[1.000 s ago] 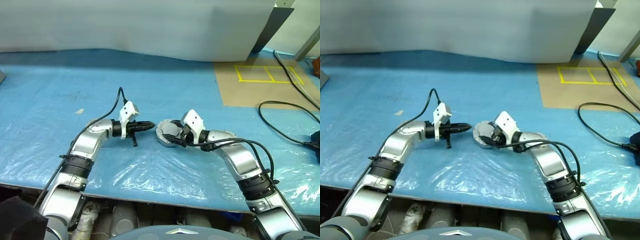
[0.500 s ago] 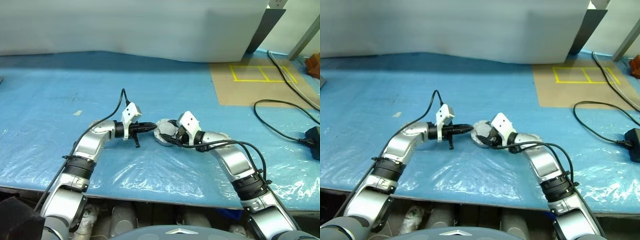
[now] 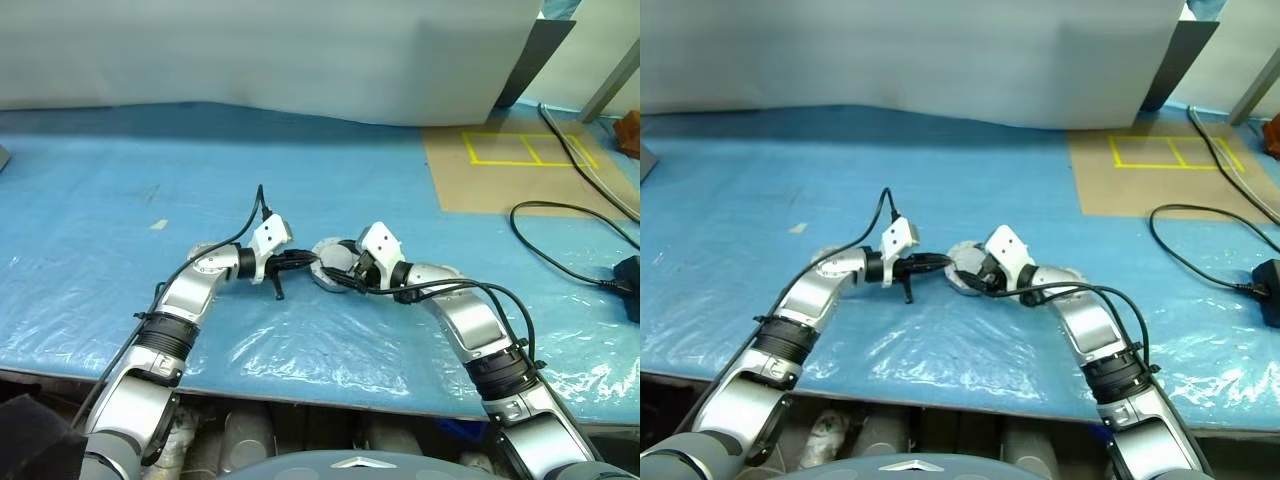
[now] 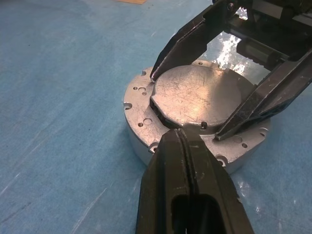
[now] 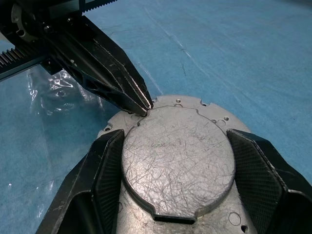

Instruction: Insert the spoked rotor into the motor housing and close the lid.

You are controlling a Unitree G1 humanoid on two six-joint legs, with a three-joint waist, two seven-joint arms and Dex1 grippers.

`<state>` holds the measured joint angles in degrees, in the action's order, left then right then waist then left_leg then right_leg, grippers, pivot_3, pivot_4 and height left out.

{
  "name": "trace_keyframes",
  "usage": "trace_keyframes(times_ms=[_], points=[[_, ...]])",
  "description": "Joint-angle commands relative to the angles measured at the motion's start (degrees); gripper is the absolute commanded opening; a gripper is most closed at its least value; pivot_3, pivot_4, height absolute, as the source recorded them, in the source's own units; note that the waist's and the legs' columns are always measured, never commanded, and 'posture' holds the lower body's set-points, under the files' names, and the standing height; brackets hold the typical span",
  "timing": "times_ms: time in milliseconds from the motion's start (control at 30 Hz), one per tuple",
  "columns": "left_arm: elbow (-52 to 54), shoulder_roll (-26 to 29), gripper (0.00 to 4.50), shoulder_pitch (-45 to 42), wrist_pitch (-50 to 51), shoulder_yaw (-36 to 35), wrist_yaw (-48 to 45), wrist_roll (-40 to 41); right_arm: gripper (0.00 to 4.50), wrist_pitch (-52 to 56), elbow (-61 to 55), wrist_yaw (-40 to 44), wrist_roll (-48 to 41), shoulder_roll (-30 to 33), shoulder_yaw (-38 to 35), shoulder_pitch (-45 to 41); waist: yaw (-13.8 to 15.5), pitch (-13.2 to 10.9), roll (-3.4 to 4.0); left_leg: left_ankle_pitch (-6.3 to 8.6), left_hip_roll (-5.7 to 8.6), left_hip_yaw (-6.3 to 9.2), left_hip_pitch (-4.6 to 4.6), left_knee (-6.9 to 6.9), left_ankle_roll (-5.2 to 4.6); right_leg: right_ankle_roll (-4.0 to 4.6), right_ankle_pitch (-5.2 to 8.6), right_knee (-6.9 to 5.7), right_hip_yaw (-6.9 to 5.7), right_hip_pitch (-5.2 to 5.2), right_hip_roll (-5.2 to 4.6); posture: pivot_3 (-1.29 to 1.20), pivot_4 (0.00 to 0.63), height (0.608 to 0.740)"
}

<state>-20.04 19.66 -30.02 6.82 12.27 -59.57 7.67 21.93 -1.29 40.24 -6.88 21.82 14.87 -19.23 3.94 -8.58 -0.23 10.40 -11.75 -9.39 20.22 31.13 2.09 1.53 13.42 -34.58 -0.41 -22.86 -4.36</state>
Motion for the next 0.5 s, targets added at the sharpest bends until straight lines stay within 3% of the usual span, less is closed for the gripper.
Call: trace_keyframes(times_ms=[33, 167, 200, 267, 500], points=[[-0.73, -0.12, 0.00, -0.01, -1.18, 1.98, -0.85, -1.43, 2.97, 3.38, 2.57, -0.37, 1.41, 1.09, 0.72, 2.28, 0.04, 0.00, -0.01, 0.00, 0.00, 0.00, 0.00, -0.03, 0.00, 0.00, 0.00, 0.03, 0.00, 0.00, 0.00, 0.00, 0.150, 0.740], [-0.78, 0.15, 0.00, 0.36, -1.80, 2.85, -1.95, -1.58, 2.97, 2.31, 1.80, -0.57, 1.35, 0.96, 0.21, 2.45, 0.05, 0.00, -0.01, 0.00, 0.01, -0.01, 0.03, -0.11, 0.00, -0.02, 0.01, 0.16, 0.00, 0.00, 0.00, 0.00, 0.150, 0.740], [-0.82, 0.10, 0.00, 0.36, -1.87, 2.89, -2.00, -1.59, 3.74, 2.21, 1.23, -0.08, 0.79, 0.93, 0.03, 2.52, 0.06, 0.00, -0.01, 0.00, 0.01, -0.02, 0.04, -0.13, 0.00, -0.02, 0.01, 0.20, 0.00, 0.00, 0.00, 0.00, 0.150, 0.740], [-1.01, -0.01, 0.00, 0.25, -1.94, 2.91, -2.03, -1.65, 4.39, 3.18, -0.89, 1.57, -0.67, 1.29, -0.06, 2.87, 0.16, 0.01, -0.01, 0.00, 0.01, -0.03, 0.11, -0.15, 0.00, -0.02, 0.01, 0.25, 0.00, -0.03, 0.00, 0.00, 0.150, 0.740], [-1.86, -0.17, 0.00, -0.36, -1.99, 2.81, -2.44, -1.79, 4.48, 4.45, -5.00, 1.97, -3.24, 1.42, -3.18, 1.60, 0.20, 0.01, 0.00, -0.14, -0.01, -0.04, 0.55, -0.19, 0.25, 0.25, -0.17, 0.64, -0.14, -0.14, 0.00, 0.00, 0.150, 0.740]])
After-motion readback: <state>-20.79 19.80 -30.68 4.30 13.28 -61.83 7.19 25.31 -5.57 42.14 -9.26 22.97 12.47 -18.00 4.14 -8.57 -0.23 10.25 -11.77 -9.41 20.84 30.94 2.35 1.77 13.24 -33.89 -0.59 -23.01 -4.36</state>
